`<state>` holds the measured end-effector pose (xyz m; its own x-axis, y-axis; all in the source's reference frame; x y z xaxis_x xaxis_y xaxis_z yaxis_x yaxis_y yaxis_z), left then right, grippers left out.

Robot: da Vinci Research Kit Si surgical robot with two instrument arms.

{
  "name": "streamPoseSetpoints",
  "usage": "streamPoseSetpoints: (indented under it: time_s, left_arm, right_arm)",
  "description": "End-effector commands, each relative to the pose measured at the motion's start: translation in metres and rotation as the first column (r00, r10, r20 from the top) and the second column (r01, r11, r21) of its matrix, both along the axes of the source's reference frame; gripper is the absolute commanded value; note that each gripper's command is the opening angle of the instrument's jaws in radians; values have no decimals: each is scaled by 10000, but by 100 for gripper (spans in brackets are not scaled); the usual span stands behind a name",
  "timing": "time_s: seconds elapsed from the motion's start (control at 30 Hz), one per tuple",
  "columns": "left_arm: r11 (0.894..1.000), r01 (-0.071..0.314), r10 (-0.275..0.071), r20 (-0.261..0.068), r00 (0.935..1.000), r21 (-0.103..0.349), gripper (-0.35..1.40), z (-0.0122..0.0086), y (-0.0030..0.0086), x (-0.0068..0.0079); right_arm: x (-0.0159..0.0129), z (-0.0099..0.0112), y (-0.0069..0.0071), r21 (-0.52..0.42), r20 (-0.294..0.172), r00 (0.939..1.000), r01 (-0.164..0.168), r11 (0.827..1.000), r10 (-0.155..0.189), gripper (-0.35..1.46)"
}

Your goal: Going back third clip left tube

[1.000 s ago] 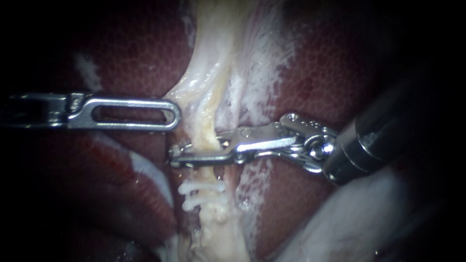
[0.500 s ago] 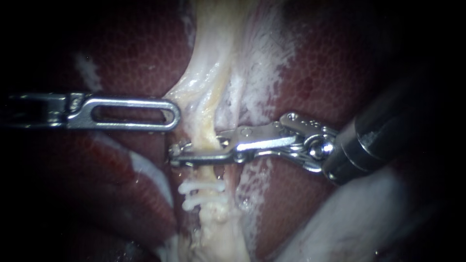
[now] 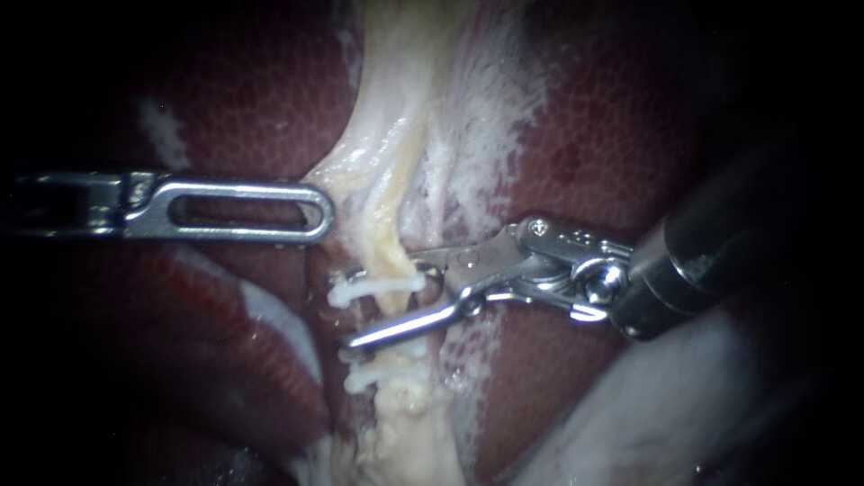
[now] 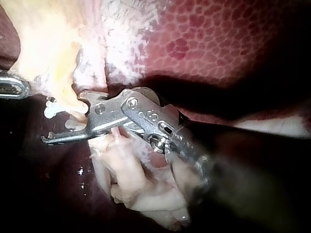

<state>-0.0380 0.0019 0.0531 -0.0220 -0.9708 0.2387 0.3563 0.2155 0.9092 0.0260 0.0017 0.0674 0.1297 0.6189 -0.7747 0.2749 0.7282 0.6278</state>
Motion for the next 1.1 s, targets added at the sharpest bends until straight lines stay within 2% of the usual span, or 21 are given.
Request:
streamPoseSetpoints:
  time_s: [0.03, 0.23, 0.47, 0.7, 0.83, 1.1]
  left_arm:
    - [10000, 2, -2, 1, 10000, -1, -35, 0, 0, 0]
    - [10000, 0, 0, 1, 10000, -1, -35, 0, 0, 0]
    - [10000, -6, 6, 5, 10000, -1, -35, 0, 0, 2]
    - [10000, -11, 11, 8, 10000, -2, -35, 0, 0, 2]
    - [10000, -15, 15, 10, 10000, -2, -35, 1, 0, 3]
    - [10000, 6, -6, -8, 10000, -10, -35, 3, 1, 3]
  right_arm:
    - [1, 0, 1, -155, -15, 10000, -44, 9999, 43, 60]
    - [0, 3, 3, -900, -174, 9998, -91, 9959, 75, 60]
    - [-15, 6, 5, -1097, -110, 9997, -221, 9937, 210, 60]
    - [-50, 0, 12, -1040, 47, 9992, -390, 9938, 397, 60]
    - [-77, -7, 16, -1036, 235, 9977, -608, 9928, 636, 60]
    - [-132, -19, 12, -1003, 751, 9924, -892, 9909, 970, 60]
